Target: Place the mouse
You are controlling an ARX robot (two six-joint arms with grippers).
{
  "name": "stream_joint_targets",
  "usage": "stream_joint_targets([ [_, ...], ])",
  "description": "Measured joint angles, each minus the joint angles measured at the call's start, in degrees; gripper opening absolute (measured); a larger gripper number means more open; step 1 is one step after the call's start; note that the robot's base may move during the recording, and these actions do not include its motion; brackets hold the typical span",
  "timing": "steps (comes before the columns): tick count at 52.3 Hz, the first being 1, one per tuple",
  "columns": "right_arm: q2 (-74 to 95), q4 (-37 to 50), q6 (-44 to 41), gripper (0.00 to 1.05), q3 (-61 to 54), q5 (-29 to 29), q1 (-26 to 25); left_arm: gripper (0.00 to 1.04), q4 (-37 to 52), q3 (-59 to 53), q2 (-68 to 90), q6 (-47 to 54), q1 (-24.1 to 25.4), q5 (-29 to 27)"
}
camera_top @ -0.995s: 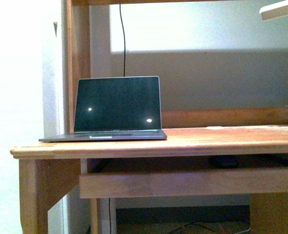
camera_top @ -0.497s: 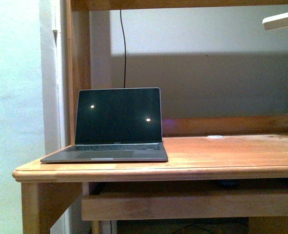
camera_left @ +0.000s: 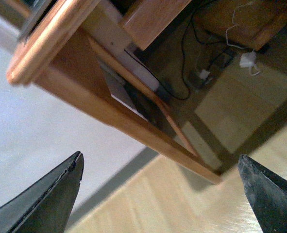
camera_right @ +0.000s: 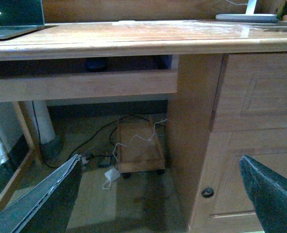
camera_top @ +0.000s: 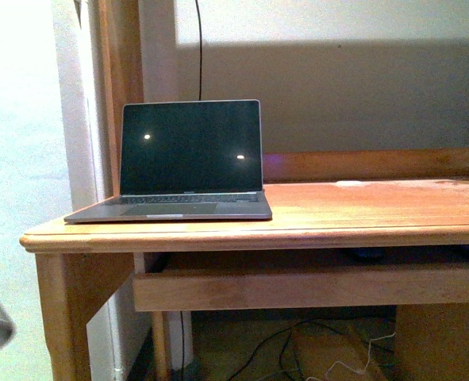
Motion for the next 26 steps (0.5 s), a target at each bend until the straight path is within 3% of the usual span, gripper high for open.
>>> stream_joint_targets([
  [11,0.0,0.0,0.0,0.97,0.0,0.0,0.0,0.97,20.7,5.0,19.5,26.4,-0.1,4.3],
  [20,0.0,0.0,0.0,0.97,0.0,0.0,0.0,0.97,25.9,12.8,29.4,36.9,1.5,6.0],
  [26,0.0,0.0,0.0,0.97,0.0,0.0,0.0,0.97,26.4,16.9,33.8,38.4,2.3,6.8],
])
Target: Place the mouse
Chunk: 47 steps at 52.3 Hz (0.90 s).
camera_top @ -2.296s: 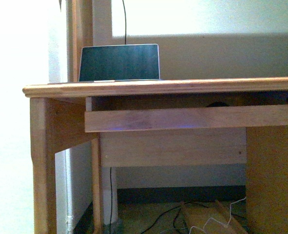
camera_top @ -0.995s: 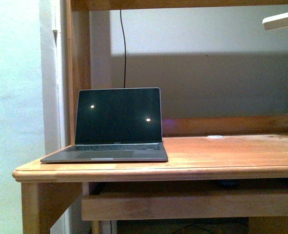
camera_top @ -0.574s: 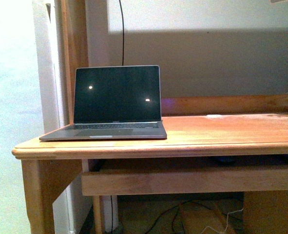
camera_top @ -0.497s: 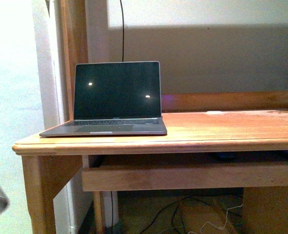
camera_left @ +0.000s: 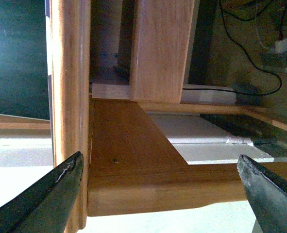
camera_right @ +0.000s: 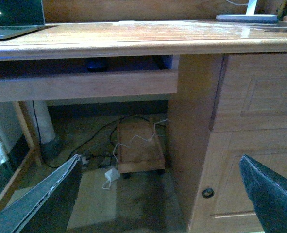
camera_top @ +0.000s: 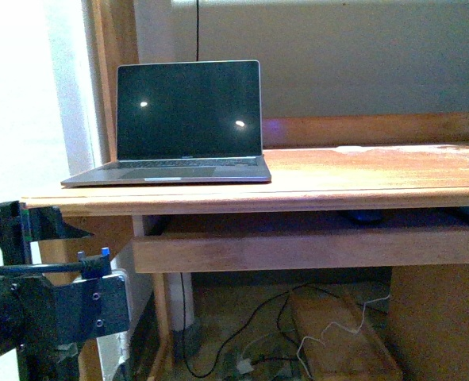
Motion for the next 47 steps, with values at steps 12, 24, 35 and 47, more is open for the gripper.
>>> stream_joint_targets([
  [12,0.0,0.0,0.0,0.97,0.0,0.0,0.0,0.97,0.7,6.5,7.4,0.3,-0.7,2.7],
  [24,0.0,0.0,0.0,0.97,0.0,0.0,0.0,0.97,1.5,14.8,13.6,1.0,-2.3,6.1],
  [35,0.0,0.0,0.0,0.97,0.0,0.0,0.0,0.97,-1.2,21.2,17.7,1.1,-3.1,6.6],
  [47,0.0,0.0,0.0,0.97,0.0,0.0,0.0,0.97,-3.9,27.1,22.3,1.0,-4.1,7.9],
])
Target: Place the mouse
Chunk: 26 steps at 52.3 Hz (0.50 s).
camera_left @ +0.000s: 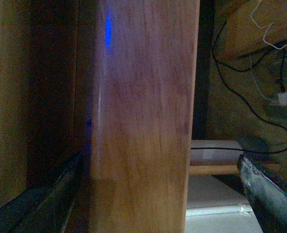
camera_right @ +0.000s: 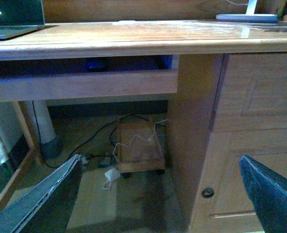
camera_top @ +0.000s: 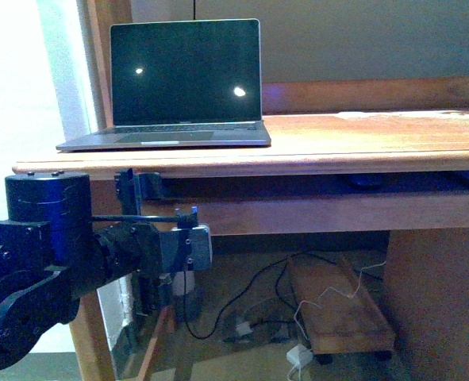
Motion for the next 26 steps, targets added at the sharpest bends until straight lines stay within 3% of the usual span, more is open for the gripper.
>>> stream_joint_targets([
  [26,0.0,0.0,0.0,0.97,0.0,0.0,0.0,0.97,-4.2,5.8,4.0,-1.0,-1.1,-0.5],
])
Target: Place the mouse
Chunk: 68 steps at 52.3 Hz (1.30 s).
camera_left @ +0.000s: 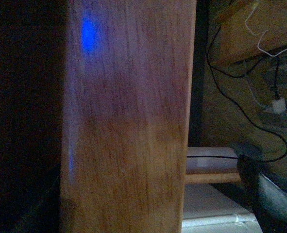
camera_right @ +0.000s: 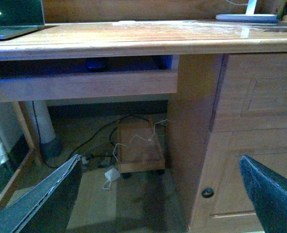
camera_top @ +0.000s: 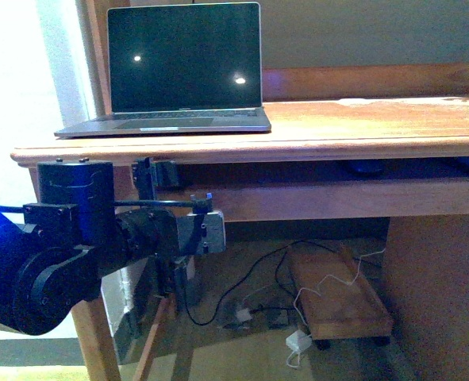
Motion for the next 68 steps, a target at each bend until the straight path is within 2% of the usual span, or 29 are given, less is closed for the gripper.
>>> stream_joint_targets([
  [10,0.0,0.0,0.0,0.97,0.0,0.0,0.0,0.97,-15.2,-0.6,-5.9,-11.0,-1.8,-2.2],
  [21,0.0,0.0,0.0,0.97,0.0,0.0,0.0,0.97,-30.7,-3.0,-13.2,-23.5,-3.5,2.0],
  [26,0.0,0.0,0.0,0.97,0.0,0.0,0.0,0.97,-33.0,-5.7,-16.3,-29.2,-5.9,4.9],
  [32,0.0,0.0,0.0,0.97,0.0,0.0,0.0,0.97,-34.1,-10.3,-20.1,-37.2,-10.0,10.1],
  [45,0.0,0.0,0.0,0.97,0.0,0.0,0.0,0.97,-33.2,-14.1,-24.1,-48.4,-13.1,12.4],
  [52,0.0,0.0,0.0,0.97,0.0,0.0,0.0,0.97,-29.2,-17.2,-26.3,-60.0,-14.5,14.6],
  [62,0.0,0.0,0.0,0.97,0.0,0.0,0.0,0.97,-20.7,-19.2,-27.0,-74.1,-15.5,8.9],
  [68,0.0,0.0,0.0,0.97,0.0,0.0,0.0,0.97,-15.3,-20.4,-26.9,-74.6,-14.8,6.8],
])
